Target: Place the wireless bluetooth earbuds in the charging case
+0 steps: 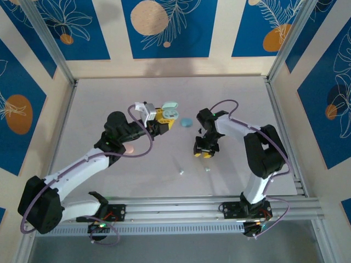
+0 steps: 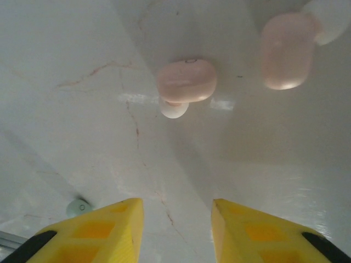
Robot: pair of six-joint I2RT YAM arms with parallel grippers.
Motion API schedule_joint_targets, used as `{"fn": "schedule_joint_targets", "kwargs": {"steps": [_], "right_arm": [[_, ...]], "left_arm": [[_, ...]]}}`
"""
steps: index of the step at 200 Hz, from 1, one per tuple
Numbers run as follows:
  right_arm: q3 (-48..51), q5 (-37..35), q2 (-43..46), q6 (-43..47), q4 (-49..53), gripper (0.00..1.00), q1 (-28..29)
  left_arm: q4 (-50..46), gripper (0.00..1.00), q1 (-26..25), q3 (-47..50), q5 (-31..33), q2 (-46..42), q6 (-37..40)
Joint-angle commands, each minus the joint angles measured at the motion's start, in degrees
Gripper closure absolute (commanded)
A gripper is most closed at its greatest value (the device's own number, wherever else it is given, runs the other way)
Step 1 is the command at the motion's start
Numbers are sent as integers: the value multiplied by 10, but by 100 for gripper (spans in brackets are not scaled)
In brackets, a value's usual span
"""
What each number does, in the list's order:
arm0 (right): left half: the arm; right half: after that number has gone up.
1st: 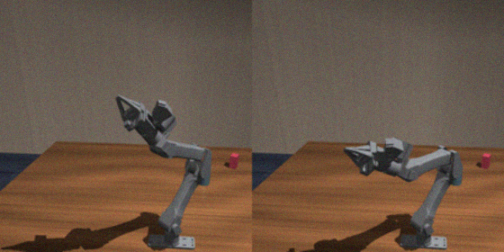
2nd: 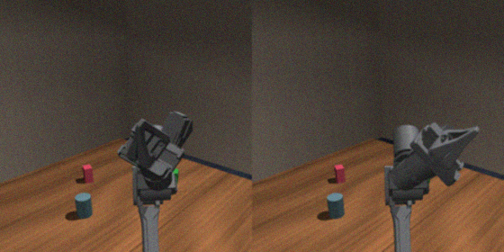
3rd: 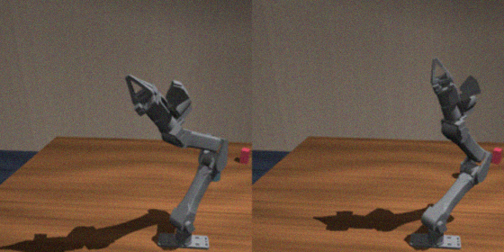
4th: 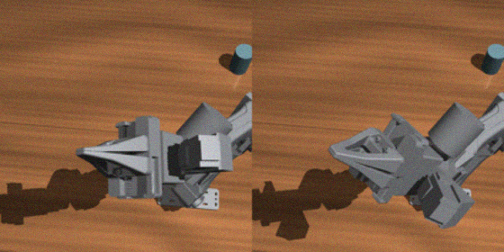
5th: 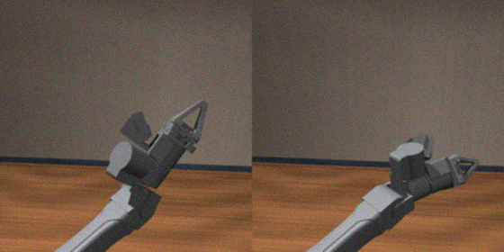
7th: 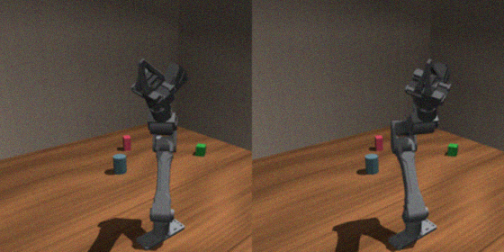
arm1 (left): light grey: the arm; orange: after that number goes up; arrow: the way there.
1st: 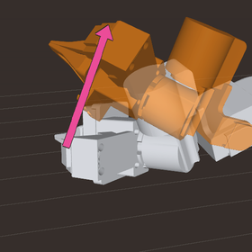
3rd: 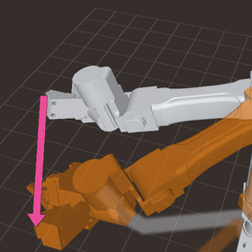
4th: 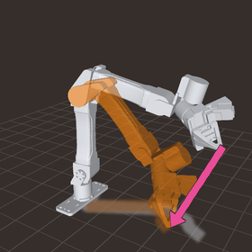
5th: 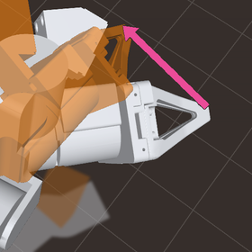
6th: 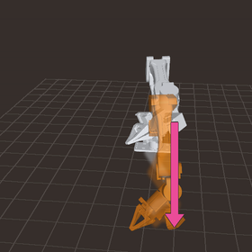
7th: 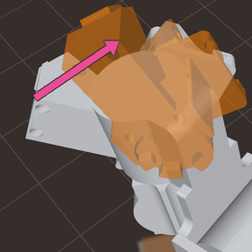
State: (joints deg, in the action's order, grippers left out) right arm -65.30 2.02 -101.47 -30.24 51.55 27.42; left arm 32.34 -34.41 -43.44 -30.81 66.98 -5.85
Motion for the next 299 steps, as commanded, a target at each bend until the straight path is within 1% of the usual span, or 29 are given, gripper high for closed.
{"fn": "schedule_joint_targets", "kwargs": {"steps": [1, 29, 116, 177, 210, 299], "right_arm": [[-11, -32, -9, -12, 37, 61, 13], [3, -62, -1, -28, 36, 59, 22], [24, -45, -14, -26, 53, 62, 29], [29, -15, -25, -21, 60, 64, 35], [32, -22, -36, -27, 71, 64, 38], [54, -54, -2, -51, 62, 63, 41]], "left_arm": [[6, 72, -4, 3, -2, -15, 10], [4, 72, -4, 5, -4, -16, 14], [-1, 72, -4, 8, -7, -22, 18], [-8, 72, -4, 4, -8, -22, 19], [-8, 72, -4, 6, -8, -23, 16], [-7, 72, -4, 8, -17, -22, 21]]}}
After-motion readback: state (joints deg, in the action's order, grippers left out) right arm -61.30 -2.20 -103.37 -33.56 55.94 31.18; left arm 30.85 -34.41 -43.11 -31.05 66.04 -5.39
